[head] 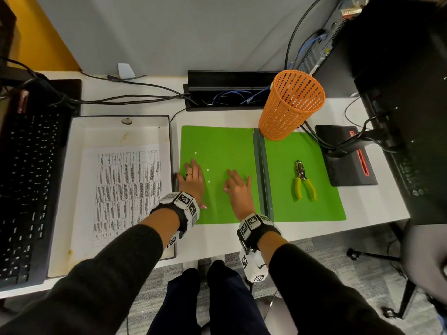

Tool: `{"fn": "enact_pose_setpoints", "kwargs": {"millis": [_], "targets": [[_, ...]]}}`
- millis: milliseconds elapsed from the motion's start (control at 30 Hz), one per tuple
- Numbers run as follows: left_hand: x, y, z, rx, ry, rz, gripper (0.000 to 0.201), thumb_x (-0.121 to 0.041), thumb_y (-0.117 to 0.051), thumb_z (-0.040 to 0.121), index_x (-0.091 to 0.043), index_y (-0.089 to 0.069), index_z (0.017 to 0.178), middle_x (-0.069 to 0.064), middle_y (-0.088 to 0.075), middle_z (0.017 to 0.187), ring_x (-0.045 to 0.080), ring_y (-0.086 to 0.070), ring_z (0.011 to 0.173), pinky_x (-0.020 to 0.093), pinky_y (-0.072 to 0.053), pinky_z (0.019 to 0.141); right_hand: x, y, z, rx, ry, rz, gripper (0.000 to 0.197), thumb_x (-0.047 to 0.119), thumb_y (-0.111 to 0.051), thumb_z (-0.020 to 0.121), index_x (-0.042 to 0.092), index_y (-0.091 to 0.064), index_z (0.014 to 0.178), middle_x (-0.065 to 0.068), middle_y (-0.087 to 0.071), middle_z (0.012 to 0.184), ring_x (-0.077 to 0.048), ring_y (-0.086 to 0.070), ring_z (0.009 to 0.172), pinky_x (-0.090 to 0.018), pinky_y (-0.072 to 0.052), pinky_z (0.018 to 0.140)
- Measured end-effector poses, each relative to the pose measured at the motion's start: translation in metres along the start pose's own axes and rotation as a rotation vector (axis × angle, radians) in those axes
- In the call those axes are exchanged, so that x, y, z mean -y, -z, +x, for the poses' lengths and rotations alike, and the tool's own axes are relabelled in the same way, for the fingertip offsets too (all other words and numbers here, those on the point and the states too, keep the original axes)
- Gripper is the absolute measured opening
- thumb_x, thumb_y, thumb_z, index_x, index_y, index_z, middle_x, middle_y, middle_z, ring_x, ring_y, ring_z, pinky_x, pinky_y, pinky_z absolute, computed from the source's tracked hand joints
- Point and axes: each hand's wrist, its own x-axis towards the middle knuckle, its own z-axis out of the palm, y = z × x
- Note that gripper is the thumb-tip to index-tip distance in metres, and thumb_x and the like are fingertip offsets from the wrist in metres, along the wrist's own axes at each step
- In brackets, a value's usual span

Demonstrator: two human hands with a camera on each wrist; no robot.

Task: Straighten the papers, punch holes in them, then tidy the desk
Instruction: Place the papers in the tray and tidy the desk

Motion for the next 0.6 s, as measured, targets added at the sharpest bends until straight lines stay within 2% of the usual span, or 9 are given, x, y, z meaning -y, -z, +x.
{"fn": "enact_pose_setpoints", "kwargs": {"millis": [67, 200, 600], "targets": [[0.0, -0.001, 0.0, -0.003, -0.001, 0.002, 0.132, -0.064, -0.067, 0.071, 0.008, 0.014, 0.147, 0.027, 0.015, 0.154, 0.04, 0.001, 0.145, 0.056, -0.025, 0.111, -0.004, 0.002, 0.001, 0.013, -0.02, 0.092, 0.008, 0.007, -0.059, 0.086, 0.005, -0.061, 0.093, -0.009, -0.041, 0.145, -0.023, -0.025, 0.141, -0.057, -0.006, 0.114], [0.001, 0.0, 0.0, 0.004, -0.003, -0.002, 0.132, -0.064, -0.067, 0.071, 0.008, 0.014, 0.147, 0.027, 0.015, 0.154, 0.041, 0.002, 0.145, 0.056, -0.024, 0.111, -0.008, 0.008, 0.002, 0.043, -0.014, 0.175, 0.009, 0.01, -0.059, 0.086, 0.005, -0.062, 0.093, -0.008, -0.041, 0.145, -0.023, -0.025, 0.141, -0.059, -0.008, 0.114], [-0.001, 0.001, 0.004, 0.047, 0.003, 0.007, 0.134, -0.064, -0.068, 0.071, 0.008, 0.017, 0.146, 0.027, 0.019, 0.153, 0.042, 0.006, 0.144, 0.057, -0.023, 0.112, -0.005, 0.015, 0.003, 0.17, 0.002, 0.117, 0.014, 0.01, -0.053, 0.091, 0.005, -0.064, 0.098, -0.007, -0.034, 0.15, -0.026, -0.015, 0.144, -0.066, -0.006, 0.11]]}}
